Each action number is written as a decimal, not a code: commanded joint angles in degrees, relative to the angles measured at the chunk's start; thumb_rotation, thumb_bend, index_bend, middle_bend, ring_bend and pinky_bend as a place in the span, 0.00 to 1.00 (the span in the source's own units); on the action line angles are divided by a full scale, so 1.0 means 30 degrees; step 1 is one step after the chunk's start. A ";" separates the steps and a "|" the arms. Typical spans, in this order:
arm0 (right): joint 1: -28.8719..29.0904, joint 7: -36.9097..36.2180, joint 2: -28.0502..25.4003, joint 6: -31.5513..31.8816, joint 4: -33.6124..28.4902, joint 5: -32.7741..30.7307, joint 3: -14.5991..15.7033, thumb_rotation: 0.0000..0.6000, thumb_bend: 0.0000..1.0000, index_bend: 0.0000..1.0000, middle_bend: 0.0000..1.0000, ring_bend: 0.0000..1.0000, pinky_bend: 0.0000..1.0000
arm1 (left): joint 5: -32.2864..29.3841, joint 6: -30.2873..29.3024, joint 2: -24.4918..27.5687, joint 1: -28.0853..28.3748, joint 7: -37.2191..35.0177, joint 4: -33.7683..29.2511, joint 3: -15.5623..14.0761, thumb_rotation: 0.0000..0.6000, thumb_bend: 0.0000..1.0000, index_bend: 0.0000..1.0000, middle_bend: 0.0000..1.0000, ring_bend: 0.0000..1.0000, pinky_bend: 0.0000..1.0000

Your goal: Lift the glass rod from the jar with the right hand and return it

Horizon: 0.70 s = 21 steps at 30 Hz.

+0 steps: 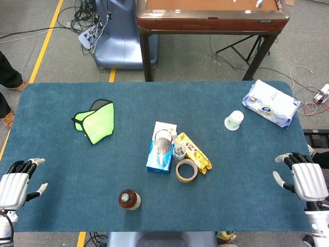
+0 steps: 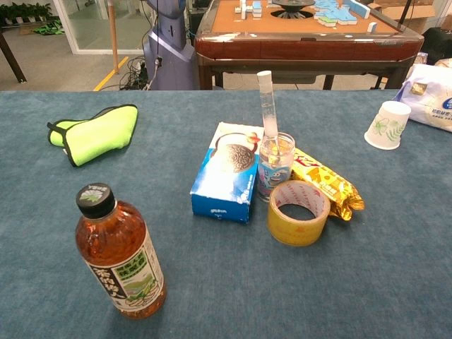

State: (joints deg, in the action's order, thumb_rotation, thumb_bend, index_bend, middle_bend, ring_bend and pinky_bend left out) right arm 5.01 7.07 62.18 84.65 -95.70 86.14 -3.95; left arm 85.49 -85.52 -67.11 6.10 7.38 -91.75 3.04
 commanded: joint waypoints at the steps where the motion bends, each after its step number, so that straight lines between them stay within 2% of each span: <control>1: 0.0072 -0.0203 -0.0280 -0.0092 -0.0385 -0.0057 -0.0086 1.00 0.37 0.45 0.44 0.32 0.35 | -0.0025 0.0048 0.0002 0.0035 0.0033 -0.0009 0.0013 1.00 0.24 0.25 0.25 0.31 0.16; 7: 0.0414 -0.0111 -0.1010 -0.0603 -0.1445 -0.0226 -0.0272 1.00 0.37 0.45 0.44 0.32 0.35 | 0.0115 -0.0109 -0.0055 0.0031 -0.0106 0.0028 0.0035 1.00 0.24 0.25 0.25 0.31 0.16; 10: 0.0801 -0.0229 -0.1299 -0.1513 -0.2111 -0.0789 -0.0372 1.00 0.37 0.45 0.42 0.32 0.35 | 0.0145 -0.0111 -0.0046 0.0062 -0.0134 0.0025 0.0057 1.00 0.24 0.25 0.25 0.31 0.16; 13: 0.1336 0.0026 -0.1414 -0.2493 -0.2514 -0.1374 -0.0548 1.00 0.37 0.45 0.38 0.26 0.33 | 0.0140 -0.0090 0.0001 0.0083 -0.0175 0.0019 0.0072 1.00 0.24 0.25 0.25 0.31 0.16; 15: 0.1842 0.0193 -0.1282 -0.3193 -0.2636 -0.1794 -0.0782 1.00 0.37 0.45 0.35 0.21 0.29 | 0.0189 -0.0140 0.0033 0.0088 -0.0227 0.0015 0.0087 1.00 0.24 0.25 0.25 0.31 0.16; 21: 0.3738 -0.0286 -0.0135 -0.5352 -0.2380 -0.3123 -0.1853 1.00 0.36 0.45 0.30 0.14 0.21 | 0.0307 -0.0271 0.0129 0.0078 -0.0353 -0.0045 0.0102 1.00 0.24 0.25 0.25 0.31 0.16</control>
State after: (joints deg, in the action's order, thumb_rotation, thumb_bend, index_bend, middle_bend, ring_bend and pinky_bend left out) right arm 14.31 6.68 60.41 70.60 -103.13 78.30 -8.24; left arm 86.37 -86.28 -66.74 6.36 6.33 -91.86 3.36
